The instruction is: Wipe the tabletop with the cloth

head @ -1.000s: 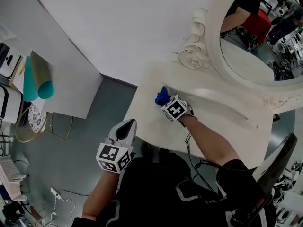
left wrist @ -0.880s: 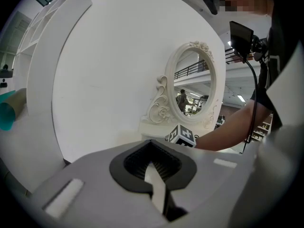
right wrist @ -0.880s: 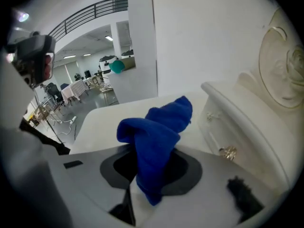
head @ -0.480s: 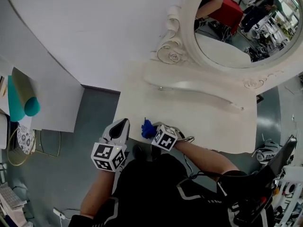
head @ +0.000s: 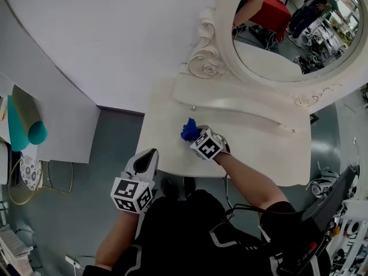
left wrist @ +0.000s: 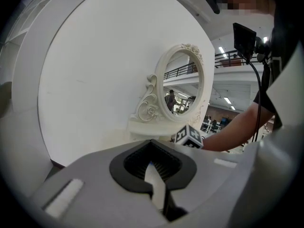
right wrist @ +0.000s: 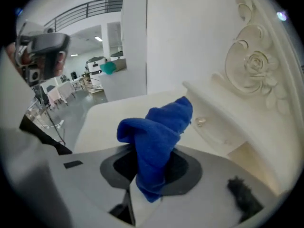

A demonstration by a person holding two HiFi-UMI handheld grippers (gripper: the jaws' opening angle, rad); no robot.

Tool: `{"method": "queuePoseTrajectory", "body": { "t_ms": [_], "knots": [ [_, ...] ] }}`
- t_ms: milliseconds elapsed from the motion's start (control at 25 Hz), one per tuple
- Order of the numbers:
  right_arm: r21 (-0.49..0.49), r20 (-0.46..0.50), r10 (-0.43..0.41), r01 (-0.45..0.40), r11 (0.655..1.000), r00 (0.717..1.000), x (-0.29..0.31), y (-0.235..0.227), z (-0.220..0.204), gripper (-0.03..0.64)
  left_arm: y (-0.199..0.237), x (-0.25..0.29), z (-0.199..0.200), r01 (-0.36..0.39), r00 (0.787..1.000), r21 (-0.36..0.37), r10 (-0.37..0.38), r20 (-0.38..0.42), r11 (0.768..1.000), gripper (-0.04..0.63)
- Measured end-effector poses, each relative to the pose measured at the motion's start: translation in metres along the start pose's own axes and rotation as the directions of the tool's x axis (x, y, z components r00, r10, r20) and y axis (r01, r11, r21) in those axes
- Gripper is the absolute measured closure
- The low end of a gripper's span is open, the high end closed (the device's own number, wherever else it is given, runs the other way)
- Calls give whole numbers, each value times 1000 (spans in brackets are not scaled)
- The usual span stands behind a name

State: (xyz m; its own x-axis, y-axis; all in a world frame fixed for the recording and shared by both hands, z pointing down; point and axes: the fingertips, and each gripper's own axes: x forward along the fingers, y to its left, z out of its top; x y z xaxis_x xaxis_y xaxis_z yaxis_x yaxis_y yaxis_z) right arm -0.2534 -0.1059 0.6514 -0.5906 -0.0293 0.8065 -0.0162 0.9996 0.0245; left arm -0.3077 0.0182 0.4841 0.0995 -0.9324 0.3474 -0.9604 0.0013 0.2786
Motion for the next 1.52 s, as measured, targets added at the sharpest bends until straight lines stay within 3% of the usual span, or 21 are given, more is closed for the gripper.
{"method": "queuePoseTrajectory", "body": {
  "t_ms": [160,360,760,960,1120,1240,1320,1520],
  "knots": [
    [-6,-44,-92,92,996,995,16,-61,4,495,1,-3,-4,-7,1000,7,7,-18,1000,586],
    [-33,-69,-103,101,994,992,23,-66,3,495,8,-4,-8,-5,1000,-9,4,-28,1000,586],
    [-85,-121,50,-60,995,991,-6,65,-35,495,2,11,-4,106,994,0,-106,-23,994,586],
    [-49,-125,109,-116,992,986,-24,121,-54,495,-10,27,-2,179,983,15,-179,-30,984,586],
    [5,-128,134,-134,991,983,-36,140,-68,495,-22,39,-5,241,970,7,-240,-31,971,586],
    [121,-93,121,-109,987,988,-41,128,-71,495,-26,43,-6,268,963,14,-268,-29,963,586],
    [176,-64,58,-46,983,996,-43,99,-66,495,-25,41,-6,266,964,17,-266,-26,964,586],
    [178,-65,-100,110,978,993,-34,-3,-50,495,-24,30,-6,218,976,25,-217,-28,976,586]
  ]
}}
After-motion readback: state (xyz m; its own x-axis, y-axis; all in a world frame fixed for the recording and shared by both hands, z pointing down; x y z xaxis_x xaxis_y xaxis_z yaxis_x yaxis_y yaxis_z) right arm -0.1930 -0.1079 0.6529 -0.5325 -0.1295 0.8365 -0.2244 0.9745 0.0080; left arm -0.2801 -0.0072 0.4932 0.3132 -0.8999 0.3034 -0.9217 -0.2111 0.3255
